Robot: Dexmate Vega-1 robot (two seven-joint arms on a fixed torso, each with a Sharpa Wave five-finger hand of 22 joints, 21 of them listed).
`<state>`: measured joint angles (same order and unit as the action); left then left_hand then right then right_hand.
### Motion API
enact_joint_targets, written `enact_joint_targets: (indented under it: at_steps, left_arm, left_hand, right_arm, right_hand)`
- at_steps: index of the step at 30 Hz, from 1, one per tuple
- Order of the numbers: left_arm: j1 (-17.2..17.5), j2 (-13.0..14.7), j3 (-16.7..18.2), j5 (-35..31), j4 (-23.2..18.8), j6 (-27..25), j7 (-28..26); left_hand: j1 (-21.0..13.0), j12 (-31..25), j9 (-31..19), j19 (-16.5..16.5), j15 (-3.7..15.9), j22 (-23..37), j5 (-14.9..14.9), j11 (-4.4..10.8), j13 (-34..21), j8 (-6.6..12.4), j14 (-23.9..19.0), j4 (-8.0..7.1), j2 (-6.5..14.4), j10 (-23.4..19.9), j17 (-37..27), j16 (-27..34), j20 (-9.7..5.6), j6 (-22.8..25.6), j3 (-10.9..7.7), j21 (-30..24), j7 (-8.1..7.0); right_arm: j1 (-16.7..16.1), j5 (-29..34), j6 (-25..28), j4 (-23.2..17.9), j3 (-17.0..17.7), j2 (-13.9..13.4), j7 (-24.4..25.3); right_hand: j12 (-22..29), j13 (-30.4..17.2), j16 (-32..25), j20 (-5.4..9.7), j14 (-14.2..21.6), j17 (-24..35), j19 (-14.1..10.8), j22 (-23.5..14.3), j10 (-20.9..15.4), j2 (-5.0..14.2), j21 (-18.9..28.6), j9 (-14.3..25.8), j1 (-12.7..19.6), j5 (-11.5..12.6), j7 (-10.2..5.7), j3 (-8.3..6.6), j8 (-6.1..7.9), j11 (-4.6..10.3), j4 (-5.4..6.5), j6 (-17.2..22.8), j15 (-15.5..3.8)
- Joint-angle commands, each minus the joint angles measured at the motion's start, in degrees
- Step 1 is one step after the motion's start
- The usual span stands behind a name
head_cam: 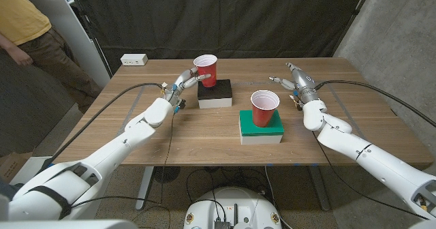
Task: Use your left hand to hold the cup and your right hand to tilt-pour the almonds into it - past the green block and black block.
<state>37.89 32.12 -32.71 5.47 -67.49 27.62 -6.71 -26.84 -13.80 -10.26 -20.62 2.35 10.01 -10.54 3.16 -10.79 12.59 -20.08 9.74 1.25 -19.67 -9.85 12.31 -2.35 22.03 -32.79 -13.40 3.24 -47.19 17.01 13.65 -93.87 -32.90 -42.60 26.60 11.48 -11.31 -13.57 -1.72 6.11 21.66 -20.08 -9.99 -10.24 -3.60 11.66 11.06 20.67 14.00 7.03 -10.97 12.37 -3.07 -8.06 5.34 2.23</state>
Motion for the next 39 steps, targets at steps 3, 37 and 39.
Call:
enact_joint_targets:
  at_steps: [3,37,39]
  left_arm:
    - [2.9,1.8,2.4,2.0,-6.8,-3.4,0.3]
    - [5.5,3.3,5.0,1.3,-11.7,-4.0,-1.3]
    - [5.5,3.2,5.0,1.1,-11.8,-3.9,-1.4]
  left_hand:
    - [-0.6,-0.1,-0.2,-0.8,3.08,0.2,0.2,0.08,-0.2,0.20,-0.8,0.16,-0.1,-0.8,-0.2,0.0,-3.62,0.6,0.23,-0.1,-0.07]
    - [-1.6,0.1,-0.2,-1.3,3.06,0.2,0.1,0.15,-0.2,-0.10,-1.8,0.32,-0.3,-1.8,-0.2,-0.3,-3.22,1.7,0.81,0.2,-0.15]
    - [-1.7,0.2,-0.2,-1.3,3.05,0.2,0.1,0.22,-0.2,-0.12,-1.8,0.33,-0.3,-1.9,-0.2,-0.3,-3.21,1.8,0.85,0.2,-0.08]
  right_arm:
    - [-4.4,-2.0,-3.1,-3.4,2.9,-3.1,0.4]
    - [-21.9,-2.8,-9.2,-15.3,12.8,-9.1,4.7]
    - [-23.1,-2.7,-9.3,-16.0,13.6,-9.7,4.7]
  right_hand:
    - [0.7,-0.3,-0.5,0.55,1.2,0.2,-1.1,-0.2,-1.1,0.24,0.4,0.2,0.3,0.4,-0.66,-0.47,0.68,0.53,0.06,1.4,-0.92]
    - [0.5,-0.2,-0.5,0.89,1.6,0.1,-1.6,-0.2,-1.7,0.41,0.3,0.1,1.6,0.4,-0.83,-0.85,0.82,0.63,-0.39,2.4,-0.90]
    - [0.5,-0.2,-0.5,0.88,1.6,0.1,-1.6,-0.2,-1.7,0.41,0.3,0.1,1.7,0.4,-0.84,-0.86,0.81,0.73,-0.40,2.4,-0.90]
